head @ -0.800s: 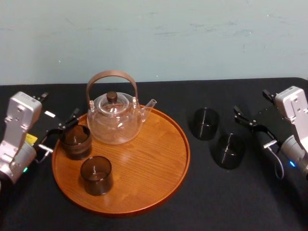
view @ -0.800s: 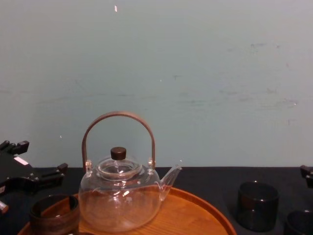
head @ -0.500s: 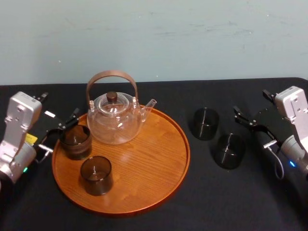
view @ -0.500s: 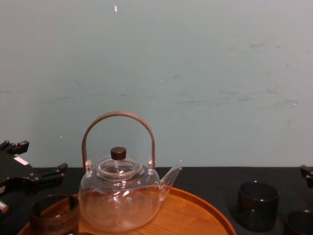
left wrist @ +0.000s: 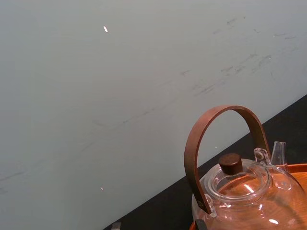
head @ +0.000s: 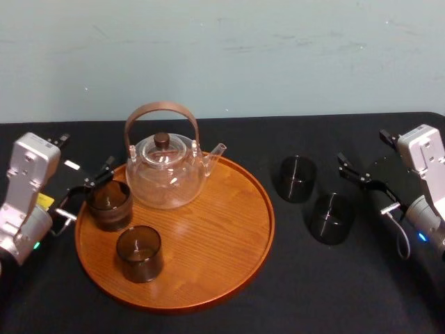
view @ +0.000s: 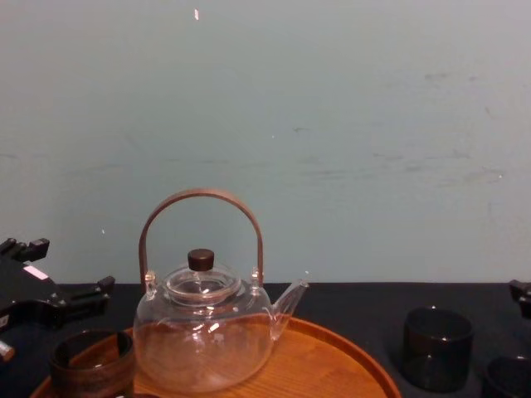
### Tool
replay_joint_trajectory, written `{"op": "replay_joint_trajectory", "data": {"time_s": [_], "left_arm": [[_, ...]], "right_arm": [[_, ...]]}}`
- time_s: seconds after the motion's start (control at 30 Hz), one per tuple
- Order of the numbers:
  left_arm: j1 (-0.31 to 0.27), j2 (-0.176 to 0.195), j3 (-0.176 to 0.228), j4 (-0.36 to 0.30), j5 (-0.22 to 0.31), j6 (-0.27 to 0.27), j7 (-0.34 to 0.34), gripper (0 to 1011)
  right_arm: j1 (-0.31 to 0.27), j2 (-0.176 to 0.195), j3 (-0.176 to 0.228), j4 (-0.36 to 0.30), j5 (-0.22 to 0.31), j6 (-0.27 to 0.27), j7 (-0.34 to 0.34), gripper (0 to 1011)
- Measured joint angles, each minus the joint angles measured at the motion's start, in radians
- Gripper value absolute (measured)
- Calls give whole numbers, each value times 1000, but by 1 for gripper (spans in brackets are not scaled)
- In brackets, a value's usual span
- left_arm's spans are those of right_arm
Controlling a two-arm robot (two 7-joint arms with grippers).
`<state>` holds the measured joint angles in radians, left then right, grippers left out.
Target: Pick up the glass from the table and place it on the tray.
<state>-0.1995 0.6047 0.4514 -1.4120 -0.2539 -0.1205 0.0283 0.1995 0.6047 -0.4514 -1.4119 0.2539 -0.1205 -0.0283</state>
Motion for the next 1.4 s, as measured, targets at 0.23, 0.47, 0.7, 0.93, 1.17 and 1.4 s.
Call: {"op": "replay_joint_trajectory", "data": {"time_s": [0.23,0.47,0.7,0.93,1.17,1.4], "left_arm": [[0,0,0,0,0,0,0,1001],[0,0,0,0,0,0,0,1001],[0,0,0,0,0,0,0,1001],[0,0,0,0,0,0,0,1001],[0,0,0,0,0,0,0,1001],[0,0,0,0,0,0,0,1001]], "right_arm": [[0,0,0,0,0,0,0,1002],[0,0,0,0,0,0,0,1002],[0,0,0,0,0,0,0,1002],[0,0,0,0,0,0,0,1003],[-20,-6,3,-31,-13,10,25,1003],[-62,-3,2,-106,-37,44,38,1002]]}}
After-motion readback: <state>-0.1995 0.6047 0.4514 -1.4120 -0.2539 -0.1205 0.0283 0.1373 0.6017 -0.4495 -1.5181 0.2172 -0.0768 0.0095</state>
